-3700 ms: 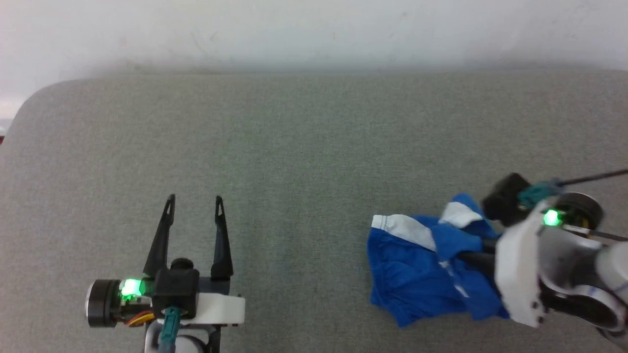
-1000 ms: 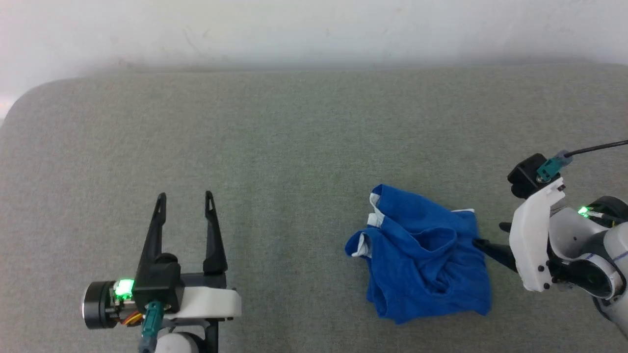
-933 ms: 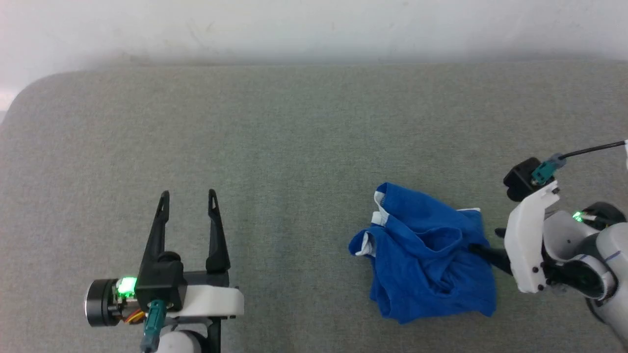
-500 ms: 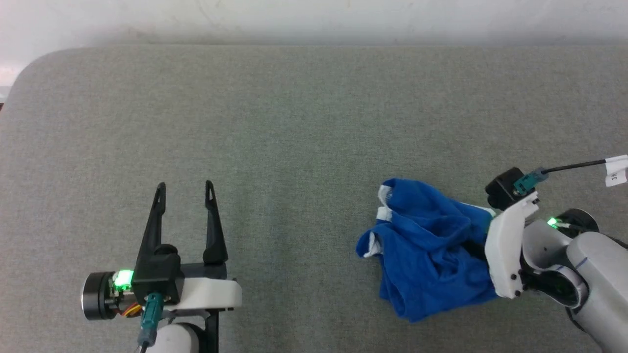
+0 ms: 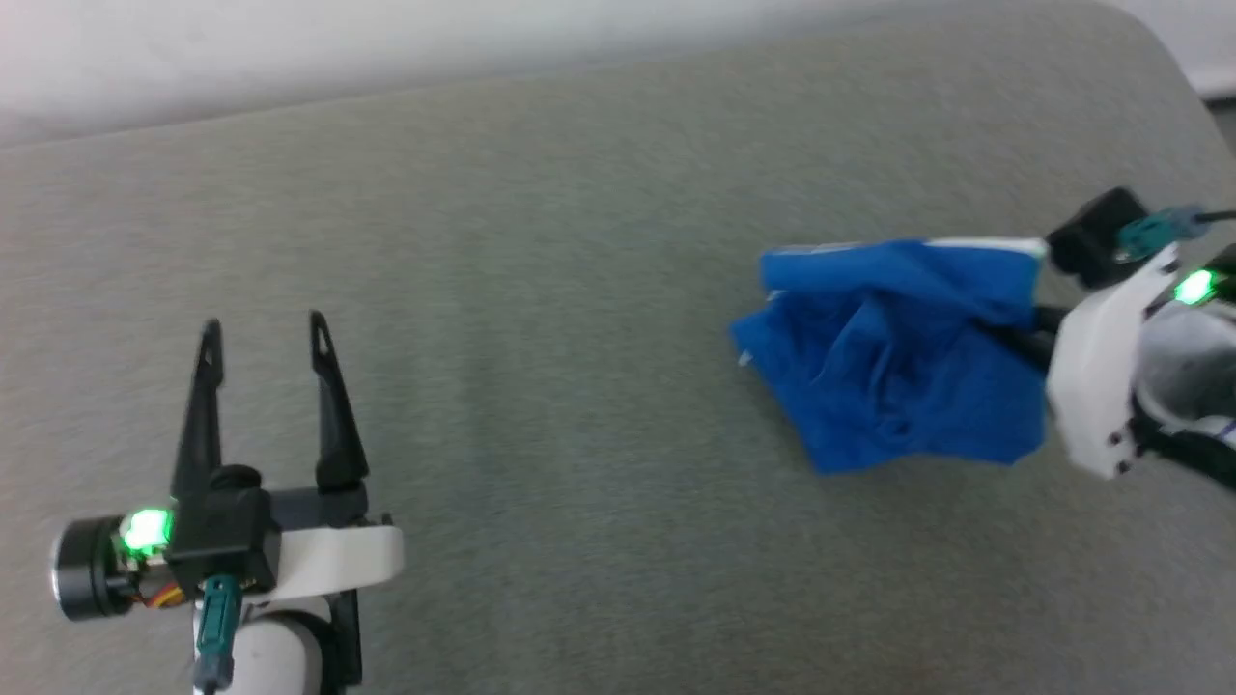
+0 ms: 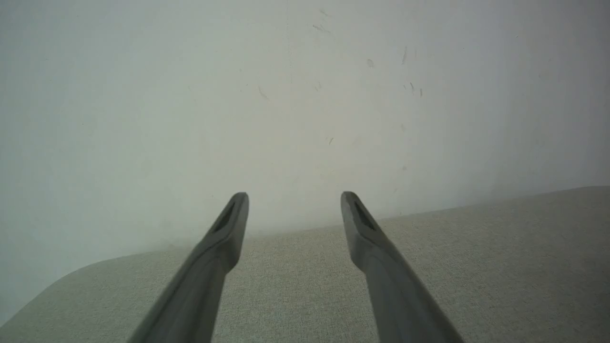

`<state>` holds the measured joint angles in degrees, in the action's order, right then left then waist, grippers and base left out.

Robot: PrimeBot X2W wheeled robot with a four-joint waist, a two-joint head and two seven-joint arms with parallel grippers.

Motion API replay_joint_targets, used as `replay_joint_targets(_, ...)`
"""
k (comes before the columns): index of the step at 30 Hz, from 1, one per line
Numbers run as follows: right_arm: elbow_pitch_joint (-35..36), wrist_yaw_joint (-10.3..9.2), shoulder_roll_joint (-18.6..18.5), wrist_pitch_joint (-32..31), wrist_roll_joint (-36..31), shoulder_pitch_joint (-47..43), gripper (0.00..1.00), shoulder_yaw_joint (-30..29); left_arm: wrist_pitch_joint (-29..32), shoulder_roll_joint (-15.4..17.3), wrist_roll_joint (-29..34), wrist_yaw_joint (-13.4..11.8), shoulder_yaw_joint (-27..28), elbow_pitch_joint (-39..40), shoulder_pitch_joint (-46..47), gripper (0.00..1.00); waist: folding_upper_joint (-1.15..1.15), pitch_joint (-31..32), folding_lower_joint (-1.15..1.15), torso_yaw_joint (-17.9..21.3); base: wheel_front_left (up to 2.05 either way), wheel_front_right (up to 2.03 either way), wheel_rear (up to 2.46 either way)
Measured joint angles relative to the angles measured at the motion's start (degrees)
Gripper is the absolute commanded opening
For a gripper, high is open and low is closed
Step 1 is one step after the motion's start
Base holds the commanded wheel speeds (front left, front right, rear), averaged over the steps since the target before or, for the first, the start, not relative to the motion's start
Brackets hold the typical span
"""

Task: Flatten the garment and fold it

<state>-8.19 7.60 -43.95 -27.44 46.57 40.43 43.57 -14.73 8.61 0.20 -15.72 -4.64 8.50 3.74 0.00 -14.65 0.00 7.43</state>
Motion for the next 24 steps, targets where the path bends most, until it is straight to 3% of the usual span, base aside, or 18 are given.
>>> replay_joint_targets(6,-8.6,0.01,-3.4,3.0,-2.8,2.8,0.0,-1.3,0.0,2.5,1.1,0.1,-0.2,2.3,3.4,1.0,0.0,-5.1,0.01,5.4,0.0,0.0,0.0)
replay_joint_targets(13,-24.1,0.02,-2.6,9.1,-6.5,8.9,0.0,-6.0,0.0,4.3,1.8,0.4,-1.3,4.5,5.7,1.0,0.0,-12.6,0.02,8.4,0.0,0.0,0.0)
replay_joint_targets(21,-39.5,0.01,0.5,14.1,-13.9,18.0,0.0,-10.6,0.0,4.4,1.9,-0.7,-2.6,6.6,7.3,1.0,0.0,-19.2,0.01,8.6,0.0,0.0,0.0)
replay_joint_targets(22,-40.9,0.01,1.3,14.0,-13.8,18.4,0.35,-10.9,0.0,4.4,1.9,-0.8,-2.8,6.5,7.4,1.0,0.0,-19.7,0.01,8.4,0.0,0.0,0.0)
replay_joint_targets(23,-41.8,0.01,2.0,14.0,-13.9,18.5,0.54,-10.8,0.0,4.4,1.9,-1.0,-3.0,6.5,7.4,1.0,0.0,-20.0,0.02,8.2,0.0,0.0,0.0)
replay_joint_targets(24,-42.8,0.01,2.7,14.4,-14.1,18.7,1.0,-10.7,0.0,4.3,1.9,-1.2,-3.2,6.4,7.4,1.0,0.0,-20.1,0.02,7.9,0.0,0.0,0.0)
